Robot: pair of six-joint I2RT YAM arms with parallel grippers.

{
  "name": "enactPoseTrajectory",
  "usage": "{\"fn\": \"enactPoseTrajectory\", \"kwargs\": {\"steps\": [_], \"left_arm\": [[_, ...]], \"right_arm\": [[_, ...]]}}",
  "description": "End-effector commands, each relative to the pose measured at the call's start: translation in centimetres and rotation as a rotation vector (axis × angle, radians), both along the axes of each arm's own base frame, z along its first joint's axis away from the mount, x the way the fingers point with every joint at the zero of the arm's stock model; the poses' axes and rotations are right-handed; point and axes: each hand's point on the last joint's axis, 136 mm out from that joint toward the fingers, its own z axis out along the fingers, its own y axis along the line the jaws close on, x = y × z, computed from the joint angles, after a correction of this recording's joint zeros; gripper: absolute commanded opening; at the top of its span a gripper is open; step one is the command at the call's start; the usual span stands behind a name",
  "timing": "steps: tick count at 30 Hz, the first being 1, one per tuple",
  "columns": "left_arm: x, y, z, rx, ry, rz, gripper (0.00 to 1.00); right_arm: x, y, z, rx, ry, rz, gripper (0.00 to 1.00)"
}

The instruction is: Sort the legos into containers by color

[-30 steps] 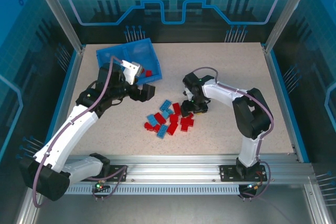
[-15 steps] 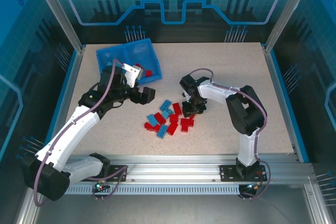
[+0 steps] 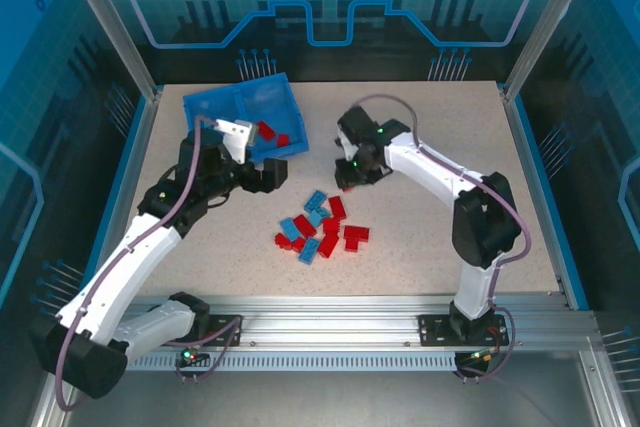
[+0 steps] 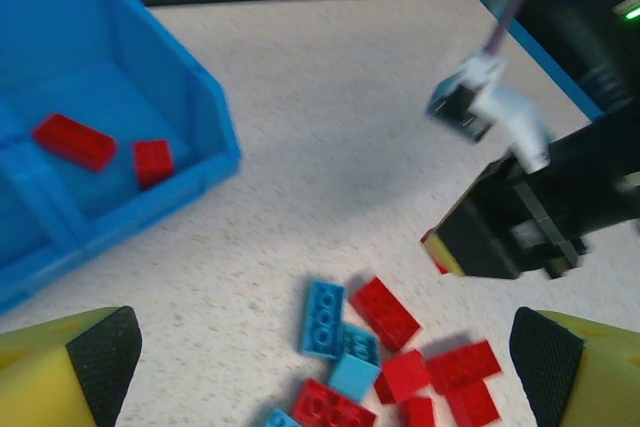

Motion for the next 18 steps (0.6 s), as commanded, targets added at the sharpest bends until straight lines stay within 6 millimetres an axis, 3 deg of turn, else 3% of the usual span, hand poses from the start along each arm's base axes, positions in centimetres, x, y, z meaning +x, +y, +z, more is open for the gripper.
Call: {"fn": "enactPoseTrajectory", "kwargs": {"steps": [1,5,9,10,14,18], "left_arm": [[0.9,4.4,0.6,-0.026,0.03,0.318,0.99],[-0.1,7.9,-1.5,-0.026,0.162,0.565,0.99],[-1.2,8.3,-3.1,-0.072,0.247,0.626,0.99],[-1.4,8.4,-3.4,-0.09,0.262,0.641,0.99],[-2.2,8.5,-4.5,-0.145,0.317,0.681,0.99],[-3.0,8.6,-5.7,-0.171,0.378,0.711,0.99]], "right_arm": [[2.2,4.5,5.8,0.174,-0.118,0.026,0.2],[7.3,8.0,7.3,0.211,-0.192,-0.007,0.21],[11.8,10.4,6.6,0.185,-0.249,-0.035,0.2],[12.6,11.1,5.0,0.171,-0.236,-0.04,0.2],[14.7,13.6,3.0,0.222,-0.245,-0.056,0.2],[15.3,16.7,1.5,0.296,-0.26,-0.047,0.21]]}}
